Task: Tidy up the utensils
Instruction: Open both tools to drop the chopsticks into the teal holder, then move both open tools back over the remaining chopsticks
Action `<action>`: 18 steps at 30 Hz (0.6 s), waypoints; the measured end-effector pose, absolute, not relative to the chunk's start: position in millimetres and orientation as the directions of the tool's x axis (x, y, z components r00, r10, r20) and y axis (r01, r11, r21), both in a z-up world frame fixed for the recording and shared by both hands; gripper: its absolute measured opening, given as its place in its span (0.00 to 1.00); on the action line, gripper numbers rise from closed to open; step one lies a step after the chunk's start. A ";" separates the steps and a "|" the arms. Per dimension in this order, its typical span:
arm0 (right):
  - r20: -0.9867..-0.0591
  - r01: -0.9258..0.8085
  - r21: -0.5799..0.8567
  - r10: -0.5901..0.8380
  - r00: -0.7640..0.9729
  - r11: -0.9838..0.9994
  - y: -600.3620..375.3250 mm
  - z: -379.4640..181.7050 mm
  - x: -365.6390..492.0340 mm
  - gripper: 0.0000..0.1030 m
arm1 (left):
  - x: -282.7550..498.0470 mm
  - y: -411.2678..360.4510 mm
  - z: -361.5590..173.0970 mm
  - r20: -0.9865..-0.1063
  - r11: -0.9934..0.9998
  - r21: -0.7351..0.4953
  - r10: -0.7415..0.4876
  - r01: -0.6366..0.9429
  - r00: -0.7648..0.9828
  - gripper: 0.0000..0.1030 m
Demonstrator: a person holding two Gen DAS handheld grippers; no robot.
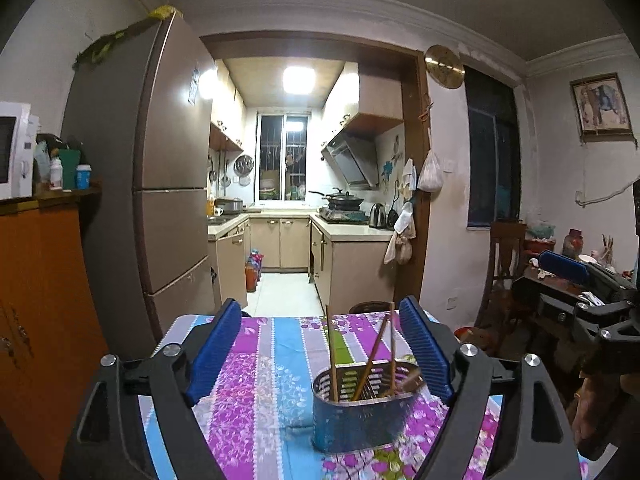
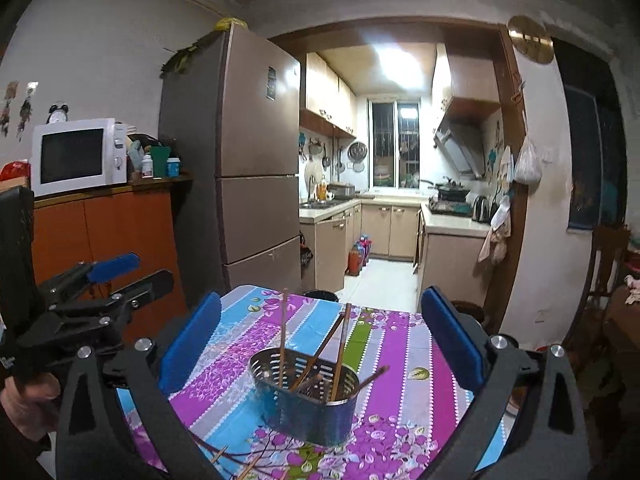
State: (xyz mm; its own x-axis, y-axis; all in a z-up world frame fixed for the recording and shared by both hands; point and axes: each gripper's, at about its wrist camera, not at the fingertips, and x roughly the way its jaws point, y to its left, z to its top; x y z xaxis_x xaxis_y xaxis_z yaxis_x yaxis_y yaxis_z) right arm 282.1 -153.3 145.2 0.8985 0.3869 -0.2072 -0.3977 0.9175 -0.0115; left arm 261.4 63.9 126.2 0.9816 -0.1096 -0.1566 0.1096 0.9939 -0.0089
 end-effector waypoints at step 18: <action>-0.168 -0.341 -0.029 0.332 0.928 0.940 -193.2 41.2 107.7 0.94 | 77.0 73.1 22.3 -0.145 0.992 0.014 -0.119 0.122 0.982 0.87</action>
